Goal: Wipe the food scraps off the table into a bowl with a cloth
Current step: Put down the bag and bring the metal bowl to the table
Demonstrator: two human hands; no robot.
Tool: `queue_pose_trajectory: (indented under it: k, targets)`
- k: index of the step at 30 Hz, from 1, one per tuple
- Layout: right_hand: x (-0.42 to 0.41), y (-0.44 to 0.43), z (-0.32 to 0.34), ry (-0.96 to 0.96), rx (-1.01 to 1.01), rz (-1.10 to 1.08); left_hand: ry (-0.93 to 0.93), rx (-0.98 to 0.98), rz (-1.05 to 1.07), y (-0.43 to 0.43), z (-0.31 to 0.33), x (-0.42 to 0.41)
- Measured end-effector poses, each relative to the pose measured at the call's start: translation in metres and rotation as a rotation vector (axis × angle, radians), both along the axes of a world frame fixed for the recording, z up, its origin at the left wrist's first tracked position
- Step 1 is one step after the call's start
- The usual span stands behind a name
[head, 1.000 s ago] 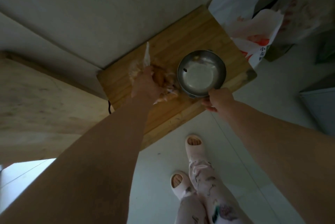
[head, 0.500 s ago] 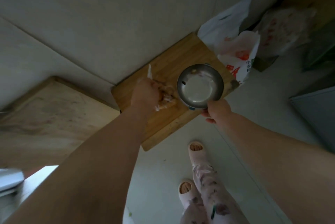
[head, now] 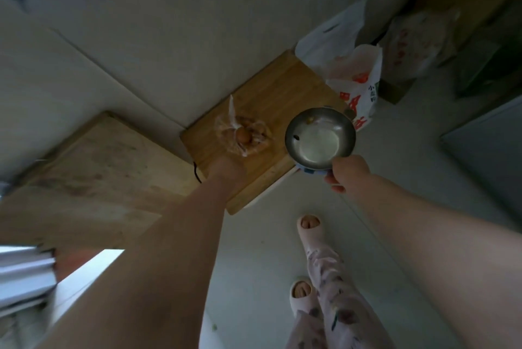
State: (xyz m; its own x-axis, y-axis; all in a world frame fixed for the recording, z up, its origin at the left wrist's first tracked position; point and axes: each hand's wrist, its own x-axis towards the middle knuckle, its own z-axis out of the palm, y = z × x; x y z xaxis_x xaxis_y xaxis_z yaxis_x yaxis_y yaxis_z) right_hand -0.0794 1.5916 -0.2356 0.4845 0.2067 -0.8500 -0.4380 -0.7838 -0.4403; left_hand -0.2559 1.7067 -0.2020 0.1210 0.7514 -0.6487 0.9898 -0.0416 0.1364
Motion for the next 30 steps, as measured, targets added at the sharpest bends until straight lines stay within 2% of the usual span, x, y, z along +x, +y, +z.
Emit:
queue_pose_trajectory:
  k: [2,5,9,13,16,21,25,30]
  targets:
    - [-0.007,-0.009,0.004,-0.002,0.018,-0.009,-0.142,-0.031,0.111,-0.001,0.001,0.004]
    - [-0.015,-0.026,0.018,-0.041,0.063,-0.021,-0.345,0.048,0.178,-0.016,0.019,0.009]
    - [-0.019,-0.069,0.049,-0.107,0.116,-0.077,-0.497,0.199,0.081,-0.043,0.061,0.027]
    - [-0.016,-0.140,0.093,-0.193,0.186,-0.186,-0.706,0.210,0.047,-0.093,0.113,0.060]
    - [-0.010,-0.189,0.120,-0.249,0.212,-0.260,-0.737,0.187,-0.038,-0.128,0.141,0.084]
    - [0.012,-0.287,0.171,-0.376,0.193,-0.381,-0.688,-0.027,-0.331,-0.220,0.189,0.147]
    - [0.023,-0.367,0.201,-0.443,0.143,-0.467,-0.653,-0.001,-0.596,-0.302,0.214,0.189]
    - [0.022,-0.495,0.230,-0.514,0.110,-0.611,-0.595,-0.023,-1.036,-0.424,0.227,0.226]
